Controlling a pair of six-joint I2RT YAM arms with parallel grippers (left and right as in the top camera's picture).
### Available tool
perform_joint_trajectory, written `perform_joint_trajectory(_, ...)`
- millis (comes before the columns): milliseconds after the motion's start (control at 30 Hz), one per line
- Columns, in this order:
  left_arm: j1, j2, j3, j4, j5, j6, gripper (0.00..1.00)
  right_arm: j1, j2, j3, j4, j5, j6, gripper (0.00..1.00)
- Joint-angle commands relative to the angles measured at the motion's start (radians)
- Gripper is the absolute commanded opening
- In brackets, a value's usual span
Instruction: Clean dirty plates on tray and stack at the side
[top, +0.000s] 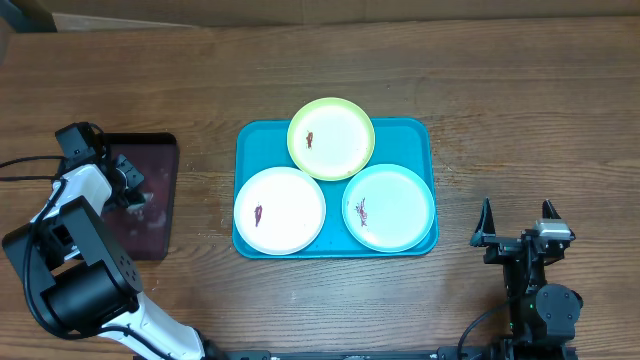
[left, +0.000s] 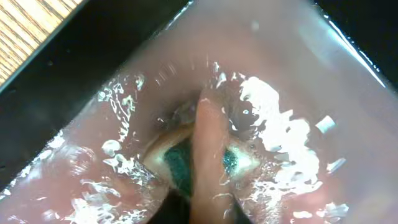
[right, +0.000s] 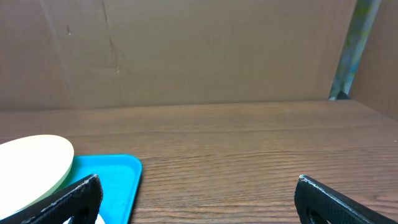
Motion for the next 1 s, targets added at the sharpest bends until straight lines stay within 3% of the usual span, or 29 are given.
perform_joint_trajectory(0, 0.001, 0.028, -0.020, -0.006, 0.002, -0.006, 0.05, 0.006, -0.008, -0.011, 0.007, -0.001, -0.001, 1.00)
perform_joint_trajectory(33, 0.001, 0.028, -0.020, -0.011, 0.002, -0.006, 0.26, 0.006, -0.008, -0.011, 0.007, -0.001, -0.001, 1.00)
perform_joint_trajectory(67, 0.001, 0.028, -0.020, -0.017, 0.002, -0.006, 0.60, 0.006, -0.008, -0.011, 0.007, -0.001, -0.001, 1.00)
perform_joint_trajectory(100, 0.001, 0.028, -0.020, -0.024, 0.002, -0.006, 0.85, 0.006, -0.008, -0.011, 0.007, -0.001, -0.001, 1.00)
perform_joint_trajectory(133, 0.001, 0.028, -0.020, -0.035, 0.003, -0.006, 0.99, 0.006, -0.008, -0.011, 0.007, -0.001, -0.001, 1.00)
perform_joint_trajectory(400, 0.000, 0.028, -0.021, -0.154, 0.076, -0.007, 1.00, 0.006, -0.008, -0.011, 0.007, -0.001, -0.001, 1.00)
perform_joint_trajectory(467, 0.000, 0.028, -0.021, -0.187, 0.097, -0.007, 0.73, 0.006, -0.008, -0.011, 0.007, -0.001, -0.001, 1.00)
perform_joint_trajectory(533, 0.000, 0.028, -0.021, -0.215, 0.118, -0.007, 0.33, 0.006, -0.008, -0.011, 0.007, -0.001, -0.001, 1.00)
perform_joint_trajectory(600, 0.000, 0.028, -0.020, -0.235, 0.132, -0.007, 0.04, 0.006, -0.008, -0.011, 0.007, -0.001, -0.001, 1.00)
perform_joint_trajectory(733, 0.000, 0.028, -0.021, -0.259, 0.136, -0.007, 0.04, 0.006, -0.008, -0.011, 0.007, -0.001, -0.001, 1.00)
perform_joint_trajectory(767, 0.000, 0.028, -0.021, -0.259, 0.136, -0.007, 0.04, 0.006, -0.008, -0.011, 0.007, -0.001, -0.001, 1.00)
perform_joint_trajectory(800, 0.000, 0.028, -0.021, -0.259, 0.136, -0.007, 0.15, 0.006, -0.008, -0.011, 0.007, -0.001, -0.001, 1.00)
perform_joint_trajectory(867, 0.000, 0.028, -0.021, -0.258, 0.136, -0.007, 0.99, 0.006, -0.008, -0.011, 0.007, -0.001, -0.001, 1.00)
perform_joint_trajectory(967, 0.000, 0.028, -0.021, -0.259, 0.137, -0.007, 1.00, 0.006, -0.008, -0.011, 0.007, -0.001, -0.001, 1.00)
